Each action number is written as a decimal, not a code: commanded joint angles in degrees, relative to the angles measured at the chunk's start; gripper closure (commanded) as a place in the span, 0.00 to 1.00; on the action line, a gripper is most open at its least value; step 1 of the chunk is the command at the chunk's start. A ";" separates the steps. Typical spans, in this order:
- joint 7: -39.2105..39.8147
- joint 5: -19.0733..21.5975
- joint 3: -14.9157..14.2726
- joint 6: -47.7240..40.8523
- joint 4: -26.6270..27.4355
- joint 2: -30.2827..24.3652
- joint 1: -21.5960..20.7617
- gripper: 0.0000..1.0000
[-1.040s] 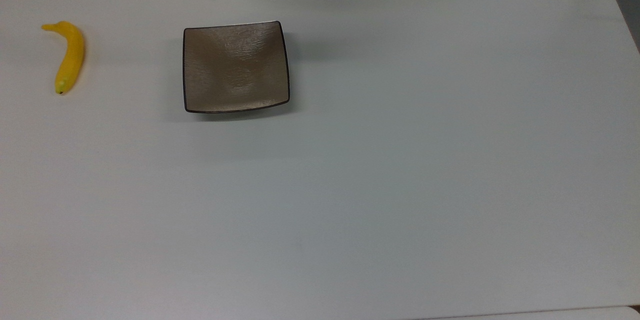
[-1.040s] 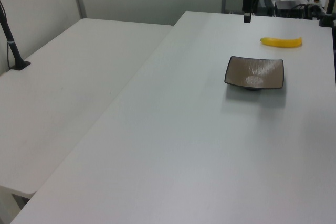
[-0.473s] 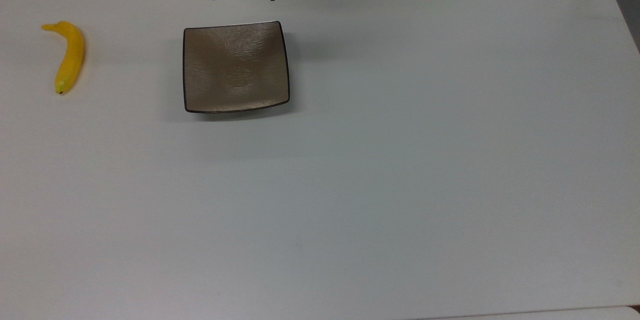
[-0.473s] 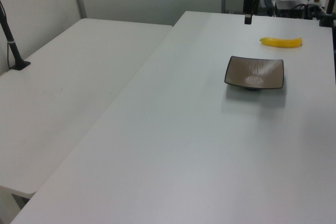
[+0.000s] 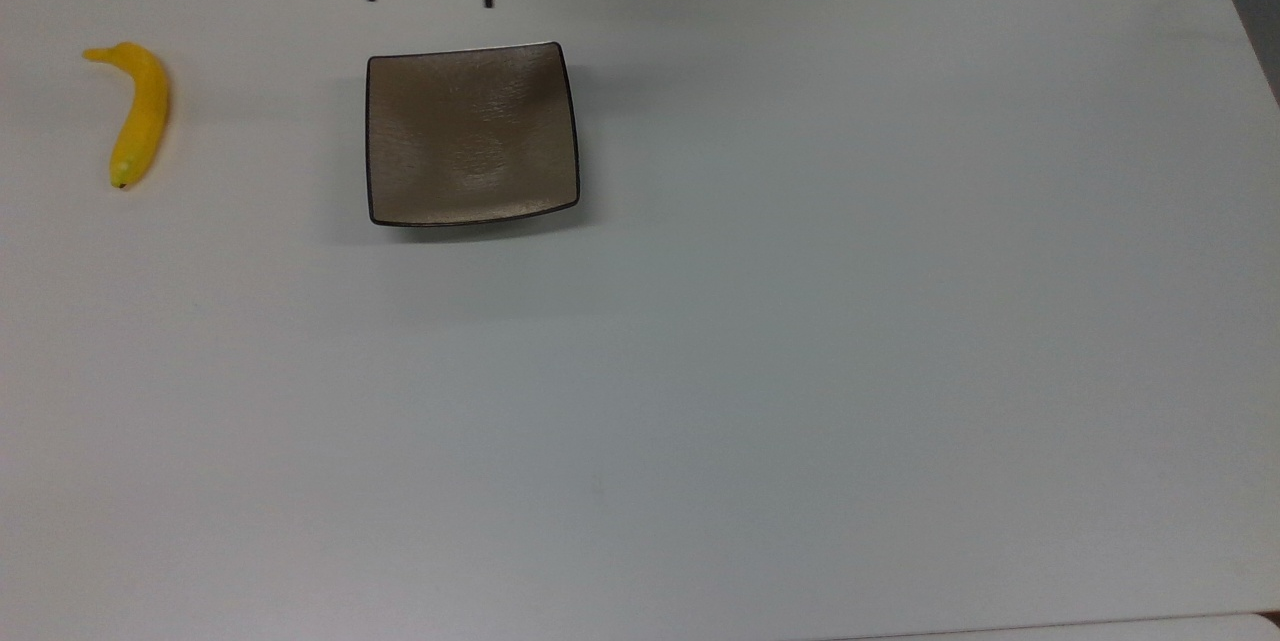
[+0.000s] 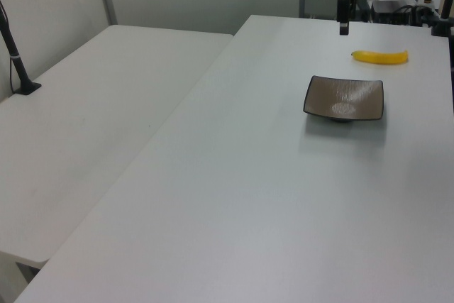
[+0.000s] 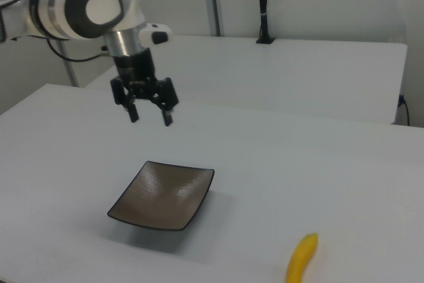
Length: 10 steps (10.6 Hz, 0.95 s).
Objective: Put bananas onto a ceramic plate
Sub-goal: 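Move the open gripper over to the yellow banana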
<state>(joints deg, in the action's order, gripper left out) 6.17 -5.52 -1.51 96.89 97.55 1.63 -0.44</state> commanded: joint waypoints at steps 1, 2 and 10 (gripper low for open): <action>12.17 -3.79 -5.42 2.16 1.68 -1.01 1.75 0.00; 14.38 -3.88 -7.52 2.68 1.86 -1.01 2.02 0.00; 27.65 -4.06 -17.47 22.18 7.84 6.62 8.78 0.00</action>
<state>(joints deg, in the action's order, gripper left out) 29.39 -8.71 -18.61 115.01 104.61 5.47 6.50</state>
